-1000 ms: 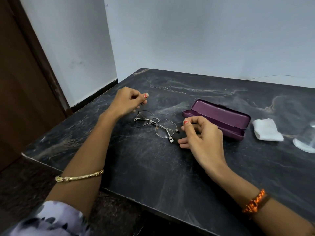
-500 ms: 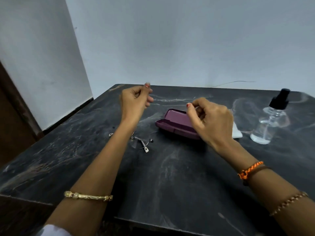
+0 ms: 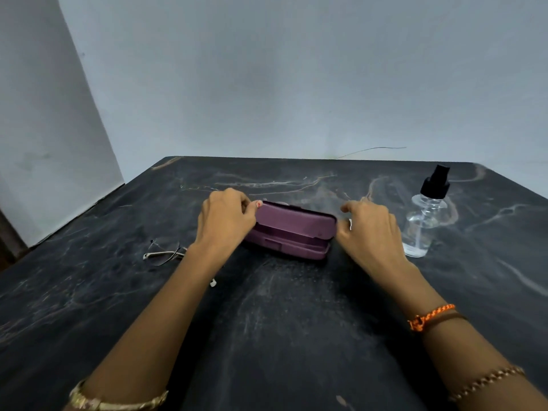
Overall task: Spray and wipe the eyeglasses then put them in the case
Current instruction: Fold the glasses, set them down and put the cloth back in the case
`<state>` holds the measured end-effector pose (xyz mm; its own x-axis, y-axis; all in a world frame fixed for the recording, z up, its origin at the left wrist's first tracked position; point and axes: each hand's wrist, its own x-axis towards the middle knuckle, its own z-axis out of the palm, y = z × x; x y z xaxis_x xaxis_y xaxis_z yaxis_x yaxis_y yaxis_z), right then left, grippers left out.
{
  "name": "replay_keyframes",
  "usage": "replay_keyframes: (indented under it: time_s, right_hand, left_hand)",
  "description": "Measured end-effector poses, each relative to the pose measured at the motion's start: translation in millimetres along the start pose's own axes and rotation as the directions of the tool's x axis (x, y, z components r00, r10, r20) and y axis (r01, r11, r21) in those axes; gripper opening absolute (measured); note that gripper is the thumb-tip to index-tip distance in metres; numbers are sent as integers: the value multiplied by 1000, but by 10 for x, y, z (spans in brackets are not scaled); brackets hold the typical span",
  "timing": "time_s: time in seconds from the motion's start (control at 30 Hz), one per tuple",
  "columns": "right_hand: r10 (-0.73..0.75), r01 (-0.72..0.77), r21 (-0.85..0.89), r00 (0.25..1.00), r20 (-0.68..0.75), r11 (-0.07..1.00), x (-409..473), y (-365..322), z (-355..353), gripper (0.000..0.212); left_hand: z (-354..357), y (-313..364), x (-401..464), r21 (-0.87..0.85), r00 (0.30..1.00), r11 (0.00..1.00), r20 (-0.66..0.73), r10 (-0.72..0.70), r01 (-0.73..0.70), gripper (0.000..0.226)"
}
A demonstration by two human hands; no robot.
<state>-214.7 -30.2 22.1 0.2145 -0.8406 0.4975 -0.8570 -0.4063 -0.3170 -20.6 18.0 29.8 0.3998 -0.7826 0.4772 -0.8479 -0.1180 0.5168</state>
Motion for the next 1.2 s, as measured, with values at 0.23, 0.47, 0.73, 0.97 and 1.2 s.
replay_keyframes:
  time_s: [0.23, 0.47, 0.73, 0.97, 1.2]
  right_hand:
    - [100, -95, -60, 991, 92, 994, -23, 83, 6, 34]
    - [147, -136, -77, 977, 154, 988, -32, 143, 15, 36]
    - [128, -123, -43, 981, 148, 991, -30, 176, 32, 32]
    - [105, -102, 131, 994, -19, 986, 25, 181, -10, 25]
    - [254, -111, 642, 958, -135, 759, 51, 95, -124, 10]
  left_hand:
    - [31, -76, -12, 58, 977, 989, 153, -145, 138, 30]
    - [15, -125, -17, 43, 956, 972, 179, -234, 230, 24]
    - [8, -90, -12, 31, 933, 966, 254, -255, 255, 16]
    - [-57, -60, -19, 56, 907, 965, 332, -260, 257, 14]
    - [-113, -7, -30, 92, 876, 967, 410, -253, 236, 16]
